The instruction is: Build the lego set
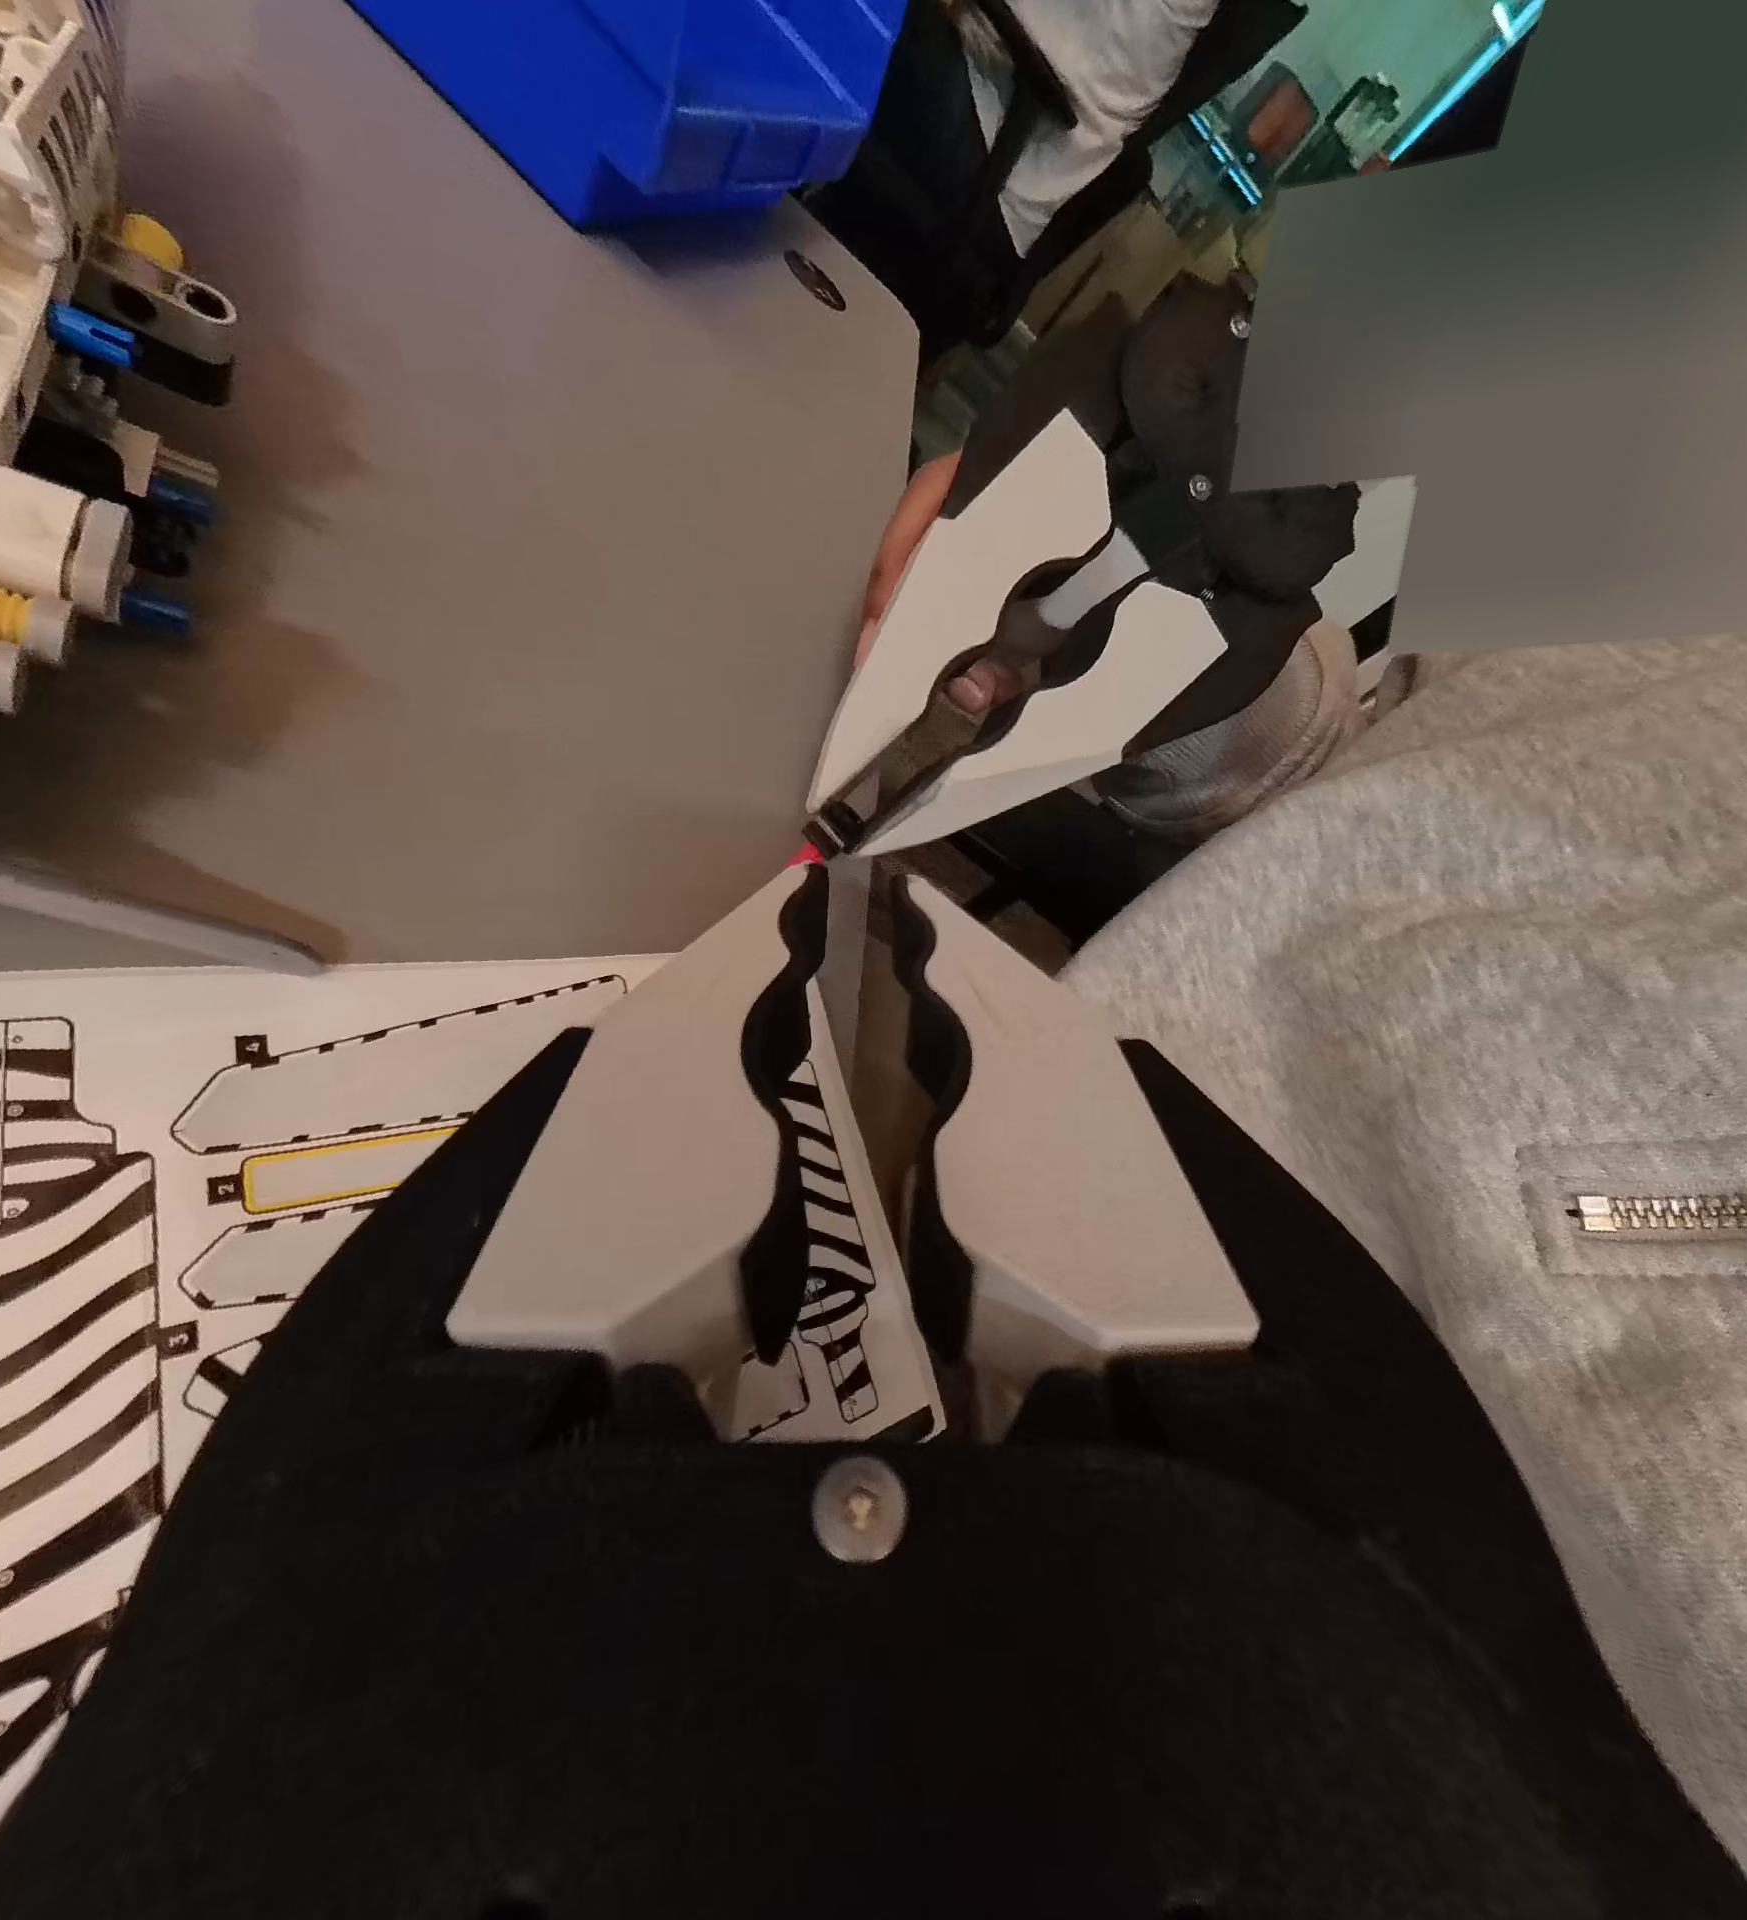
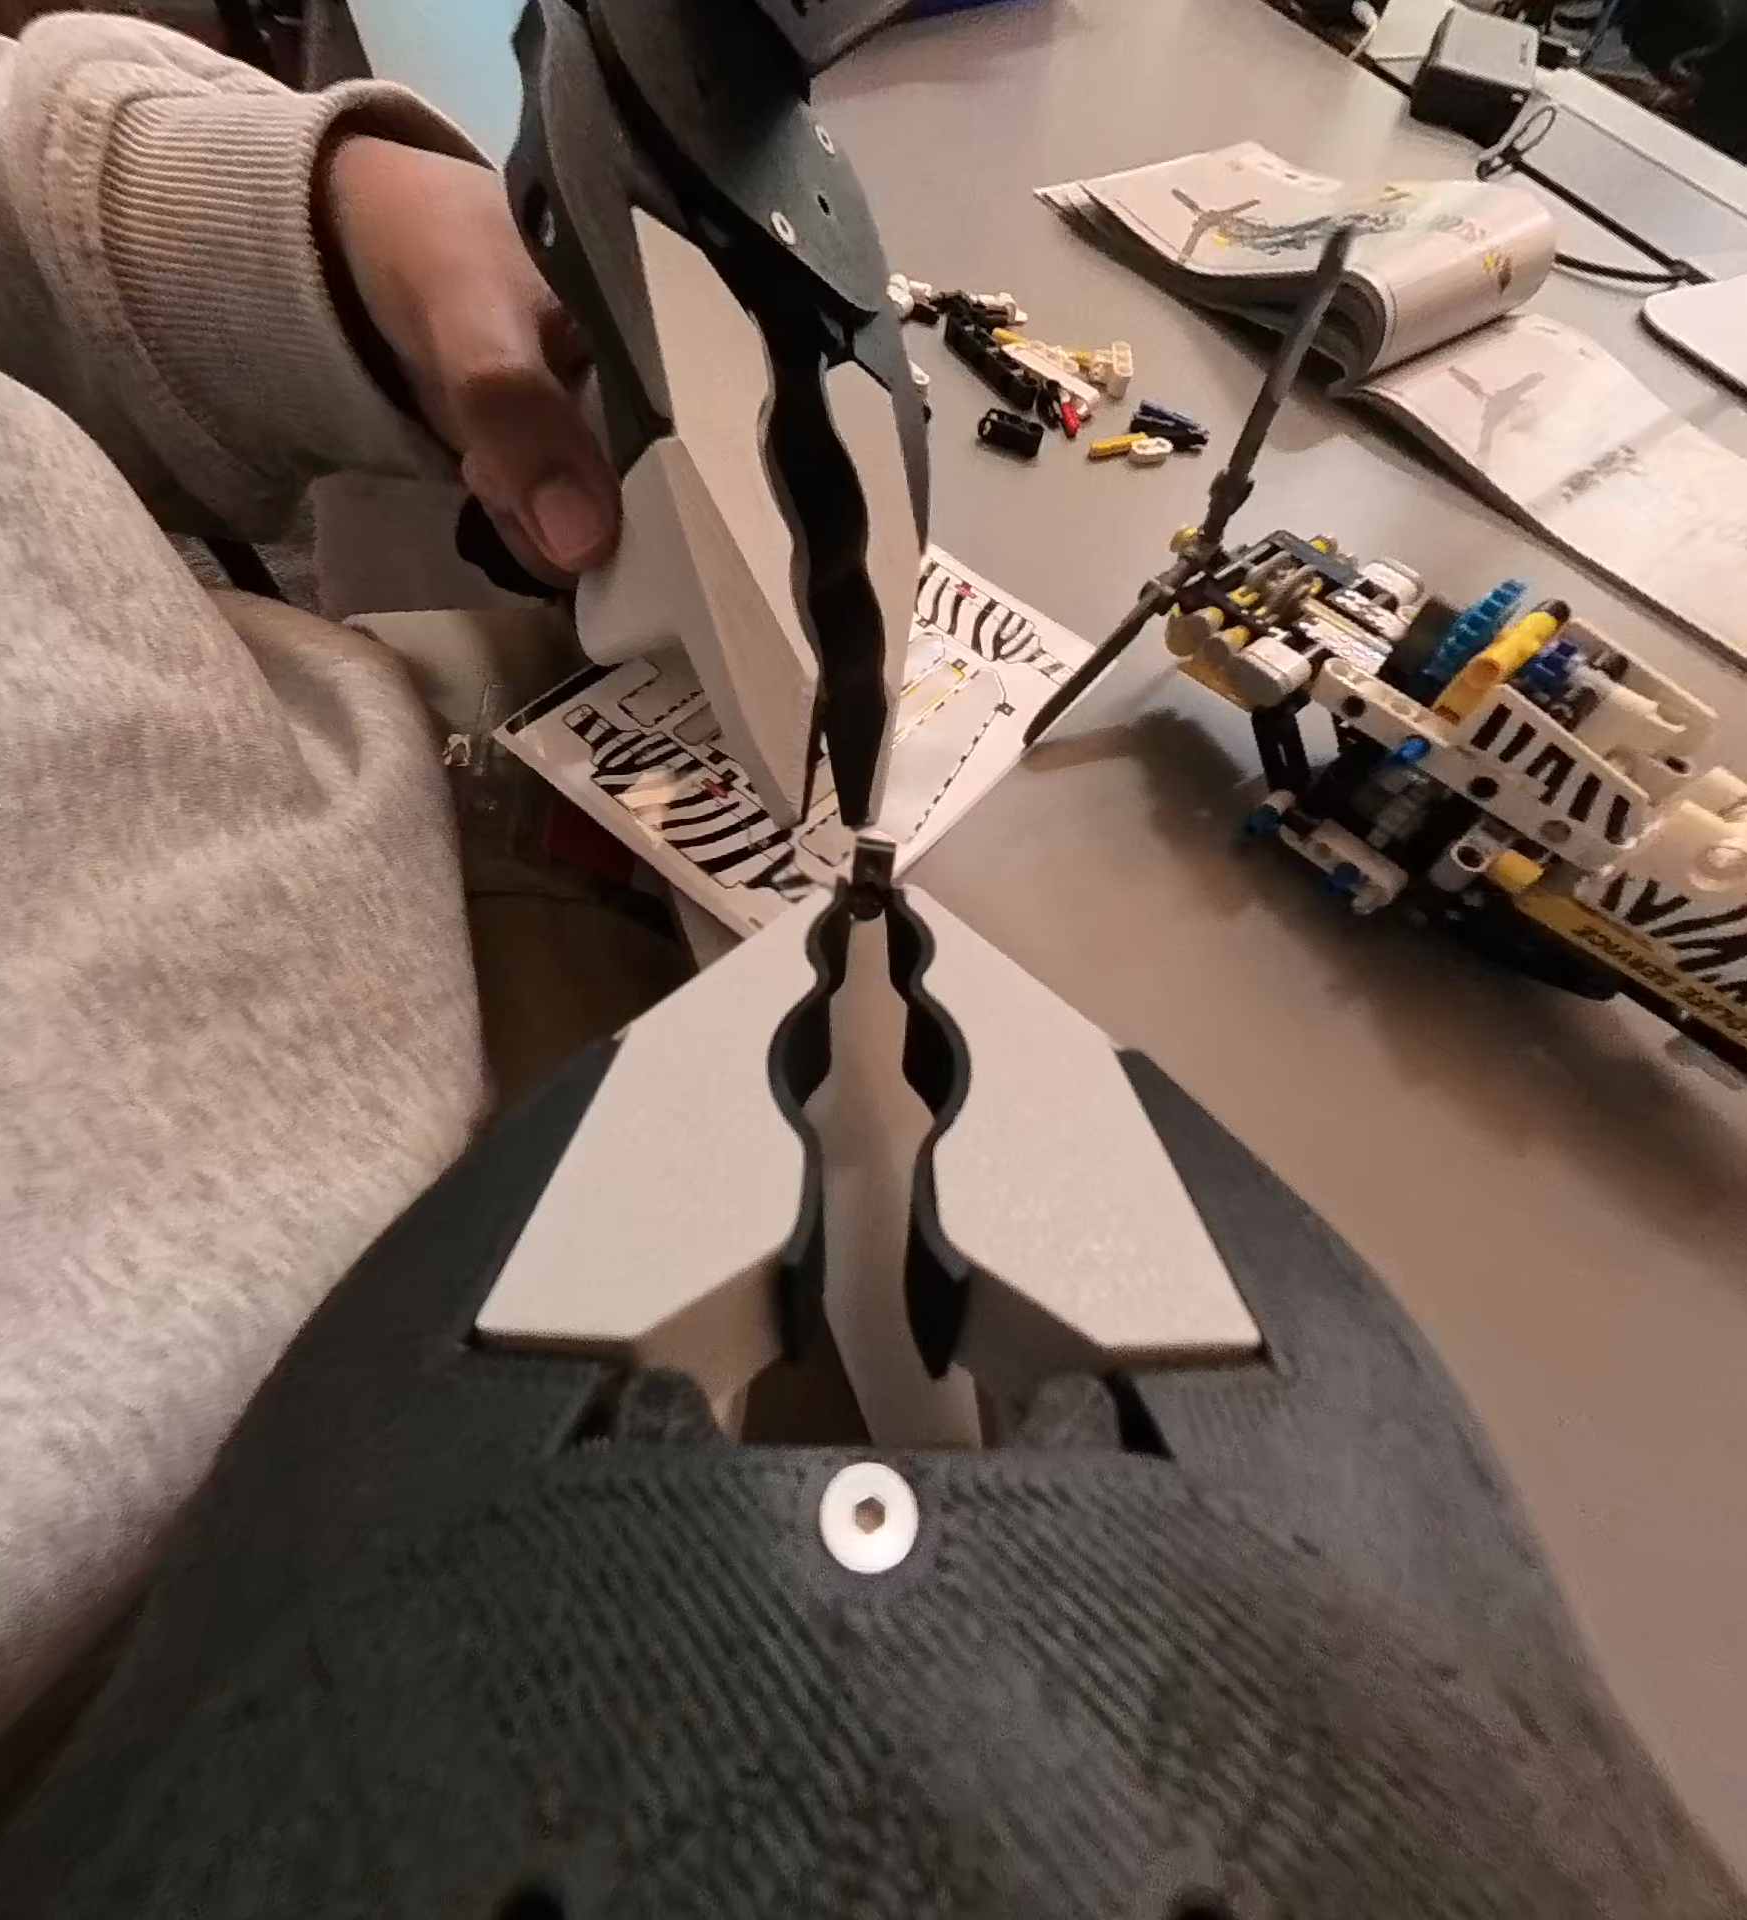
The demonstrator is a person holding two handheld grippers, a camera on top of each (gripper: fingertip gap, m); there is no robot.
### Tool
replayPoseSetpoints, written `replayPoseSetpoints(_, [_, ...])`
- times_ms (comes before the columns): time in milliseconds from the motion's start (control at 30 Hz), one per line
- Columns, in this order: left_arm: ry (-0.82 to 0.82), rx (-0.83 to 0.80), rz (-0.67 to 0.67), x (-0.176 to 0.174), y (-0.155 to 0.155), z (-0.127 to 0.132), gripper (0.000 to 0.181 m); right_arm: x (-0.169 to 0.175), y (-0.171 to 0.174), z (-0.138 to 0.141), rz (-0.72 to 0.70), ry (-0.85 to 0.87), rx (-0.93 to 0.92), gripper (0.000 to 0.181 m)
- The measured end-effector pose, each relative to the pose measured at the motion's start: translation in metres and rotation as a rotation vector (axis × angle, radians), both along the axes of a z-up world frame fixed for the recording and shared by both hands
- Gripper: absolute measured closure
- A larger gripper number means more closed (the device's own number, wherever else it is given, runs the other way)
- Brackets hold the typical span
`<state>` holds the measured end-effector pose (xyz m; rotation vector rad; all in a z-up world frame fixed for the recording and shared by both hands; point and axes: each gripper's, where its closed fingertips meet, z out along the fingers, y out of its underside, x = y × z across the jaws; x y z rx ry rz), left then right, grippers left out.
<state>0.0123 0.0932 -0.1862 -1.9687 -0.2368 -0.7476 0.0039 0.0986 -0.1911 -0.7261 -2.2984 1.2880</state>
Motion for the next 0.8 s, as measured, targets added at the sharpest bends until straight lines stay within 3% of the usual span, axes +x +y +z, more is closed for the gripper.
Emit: replayPoseSetpoints(800, [0.017, -0.051, 0.055, -0.007, 0.001, -0.008, 0.179, -0.007, 0.020, 0.009, -0.123, -0.126, 0.165, 0.177])
